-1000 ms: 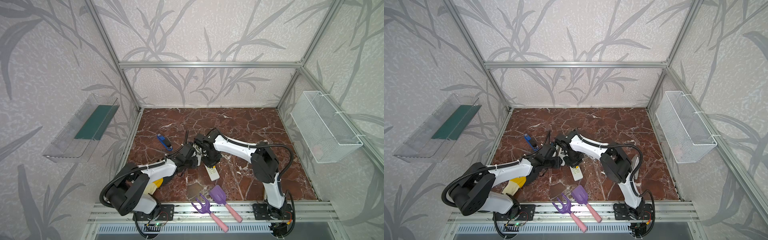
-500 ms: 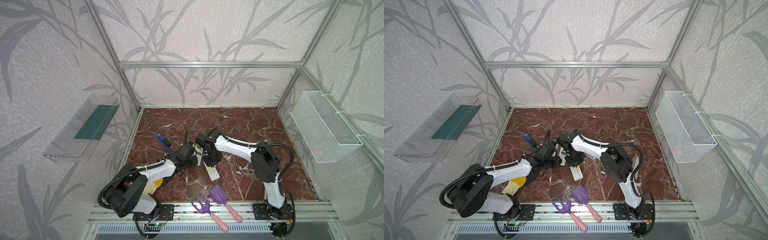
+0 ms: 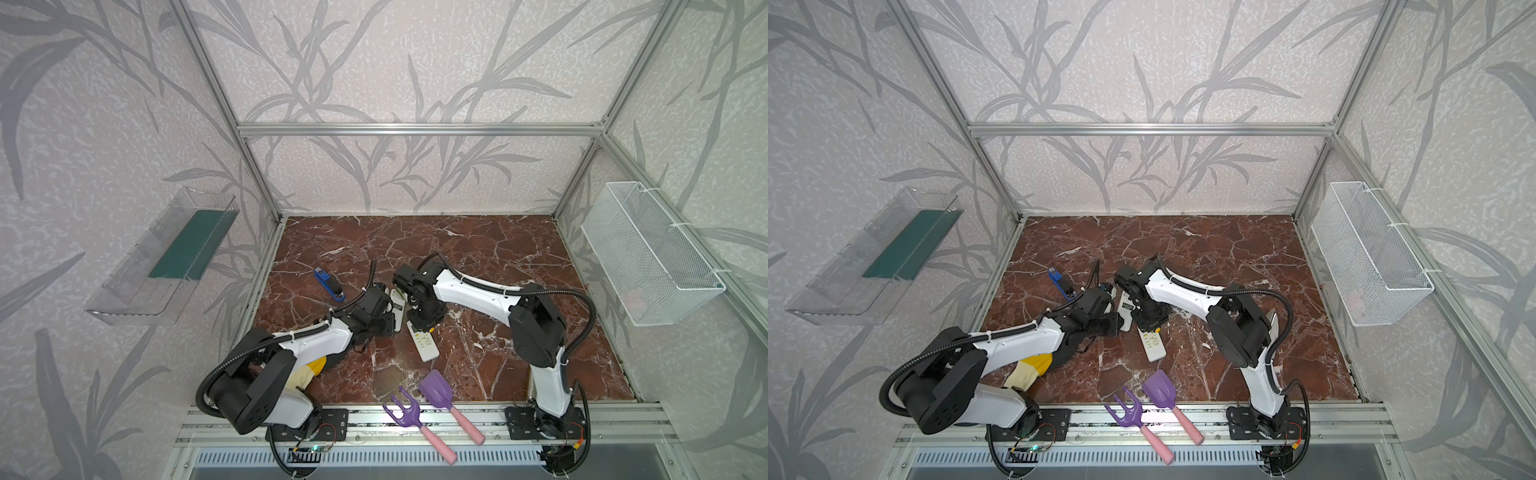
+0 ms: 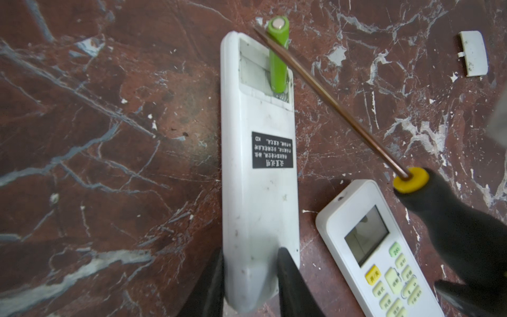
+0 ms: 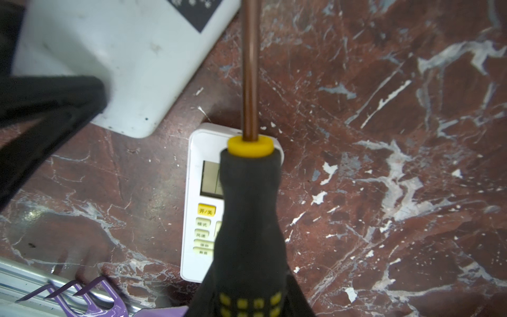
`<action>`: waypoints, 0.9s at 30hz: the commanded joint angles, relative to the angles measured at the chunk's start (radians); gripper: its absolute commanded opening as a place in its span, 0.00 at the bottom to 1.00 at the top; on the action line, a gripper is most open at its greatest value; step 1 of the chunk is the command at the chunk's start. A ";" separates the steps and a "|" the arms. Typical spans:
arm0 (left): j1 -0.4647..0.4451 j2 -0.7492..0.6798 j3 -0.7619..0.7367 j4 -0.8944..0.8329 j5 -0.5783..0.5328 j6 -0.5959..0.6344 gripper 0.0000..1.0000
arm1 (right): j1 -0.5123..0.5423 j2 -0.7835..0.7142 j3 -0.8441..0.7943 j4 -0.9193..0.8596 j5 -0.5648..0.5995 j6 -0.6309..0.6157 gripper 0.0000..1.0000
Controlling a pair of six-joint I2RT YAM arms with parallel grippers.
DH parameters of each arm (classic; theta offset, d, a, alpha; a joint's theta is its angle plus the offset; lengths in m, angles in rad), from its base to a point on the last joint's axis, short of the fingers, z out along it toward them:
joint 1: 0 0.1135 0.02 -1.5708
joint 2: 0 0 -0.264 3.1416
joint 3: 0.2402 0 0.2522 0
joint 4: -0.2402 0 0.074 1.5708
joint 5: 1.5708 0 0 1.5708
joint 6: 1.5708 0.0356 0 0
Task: Unload the batteries from the remote control
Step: 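Lever the green battery up and out with the screwdriver tip, then lower the screwdriver onto the table and open the right gripper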
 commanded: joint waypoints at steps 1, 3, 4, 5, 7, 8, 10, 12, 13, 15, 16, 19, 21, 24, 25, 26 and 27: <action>-0.004 0.042 -0.054 -0.143 -0.041 0.003 0.31 | -0.011 -0.034 -0.017 -0.012 0.020 0.004 0.00; -0.004 0.041 -0.056 -0.141 -0.040 0.004 0.31 | -0.013 -0.031 -0.024 -0.012 0.020 0.004 0.00; -0.004 0.041 -0.056 -0.142 -0.040 0.003 0.31 | -0.016 -0.029 -0.028 -0.010 0.022 0.004 0.00; -0.004 0.041 -0.058 -0.140 -0.040 0.003 0.31 | -0.019 -0.028 -0.032 -0.009 0.022 0.003 0.00; -0.004 0.041 -0.058 -0.140 -0.040 0.004 0.31 | -0.024 -0.023 -0.041 -0.006 0.023 0.003 0.00; -0.003 0.040 -0.058 -0.140 -0.040 0.003 0.31 | -0.025 -0.023 -0.044 -0.003 0.024 0.003 0.00; -0.004 0.042 -0.059 -0.139 -0.040 0.004 0.31 | -0.028 -0.021 -0.051 0.003 0.025 0.003 0.00; -0.004 0.041 -0.059 -0.139 -0.040 0.003 0.31 | -0.030 -0.021 -0.059 0.011 0.023 0.002 0.00; -0.004 0.040 -0.059 -0.139 -0.041 0.004 0.31 | -0.033 -0.022 -0.063 0.011 0.023 0.002 0.00; -0.004 0.037 -0.060 -0.140 -0.041 0.003 0.31 | -0.038 -0.022 -0.078 0.022 0.021 0.004 0.00; -0.003 0.037 -0.059 -0.141 -0.042 0.003 0.31 | -0.040 -0.023 -0.084 0.025 0.020 0.003 0.00; -0.004 0.031 -0.059 -0.145 -0.048 0.000 0.33 | -0.045 -0.028 -0.107 0.043 0.019 0.005 0.00; -0.003 0.027 -0.056 -0.152 -0.052 -0.003 0.38 | -0.050 -0.035 -0.121 0.058 0.013 0.001 0.00; -0.002 0.019 -0.050 -0.161 -0.060 -0.007 0.52 | -0.061 -0.051 -0.137 0.076 0.002 -0.006 0.00; -0.001 0.016 -0.049 -0.165 -0.063 -0.009 0.57 | -0.065 -0.057 -0.140 0.085 0.000 -0.010 0.00; 0.000 0.013 -0.047 -0.168 -0.065 -0.012 0.62 | -0.069 -0.059 -0.144 0.089 0.000 -0.013 0.00; 0.001 0.009 -0.044 -0.174 -0.072 -0.023 0.68 | -0.073 -0.063 -0.147 0.095 0.000 -0.016 0.00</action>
